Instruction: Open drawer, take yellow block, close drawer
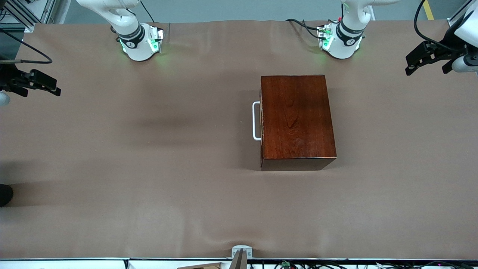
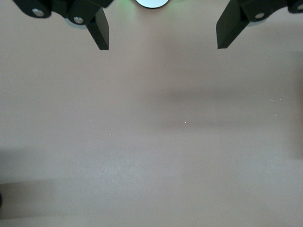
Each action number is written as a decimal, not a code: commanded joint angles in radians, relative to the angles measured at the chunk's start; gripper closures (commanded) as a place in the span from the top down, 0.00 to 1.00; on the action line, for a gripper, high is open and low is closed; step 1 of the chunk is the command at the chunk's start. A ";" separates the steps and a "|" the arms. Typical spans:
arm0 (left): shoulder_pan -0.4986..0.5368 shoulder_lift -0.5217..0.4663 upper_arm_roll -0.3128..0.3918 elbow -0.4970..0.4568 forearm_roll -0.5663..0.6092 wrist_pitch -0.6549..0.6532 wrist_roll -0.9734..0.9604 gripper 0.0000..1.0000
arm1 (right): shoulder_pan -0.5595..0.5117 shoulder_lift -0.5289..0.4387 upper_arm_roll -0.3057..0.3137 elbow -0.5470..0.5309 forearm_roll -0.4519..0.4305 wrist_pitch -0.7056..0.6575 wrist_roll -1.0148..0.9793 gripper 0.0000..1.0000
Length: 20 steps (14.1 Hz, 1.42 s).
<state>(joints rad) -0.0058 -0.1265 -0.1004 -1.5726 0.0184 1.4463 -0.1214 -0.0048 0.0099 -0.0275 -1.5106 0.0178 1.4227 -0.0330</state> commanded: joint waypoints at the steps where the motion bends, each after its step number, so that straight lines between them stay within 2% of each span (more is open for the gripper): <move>1: 0.000 -0.004 0.004 0.013 -0.017 -0.018 0.012 1.00 | -0.020 -0.015 0.014 -0.003 -0.009 -0.007 -0.015 1.00; 10: -0.020 0.013 -0.010 0.023 -0.021 -0.017 0.000 1.00 | -0.020 -0.015 0.014 -0.003 -0.007 -0.007 -0.015 1.00; 12: -0.031 0.034 -0.062 0.046 -0.021 -0.017 -0.029 1.00 | -0.020 -0.015 0.014 -0.003 -0.006 -0.007 -0.015 1.00; 15: -0.034 0.097 -0.214 0.051 -0.018 -0.008 -0.153 1.00 | -0.020 -0.015 0.015 -0.003 -0.006 -0.008 -0.015 1.00; 18: -0.051 0.233 -0.352 0.153 -0.005 0.031 -0.257 1.00 | -0.020 -0.013 0.015 -0.003 -0.006 -0.008 -0.013 1.00; 20: -0.145 0.339 -0.364 0.225 0.059 0.064 -0.309 1.00 | -0.017 -0.015 0.015 -0.003 -0.006 -0.007 -0.012 1.00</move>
<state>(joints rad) -0.0823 0.0874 -0.4523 -1.4721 0.0205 1.5133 -0.3830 -0.0052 0.0100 -0.0261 -1.5106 0.0178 1.4223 -0.0331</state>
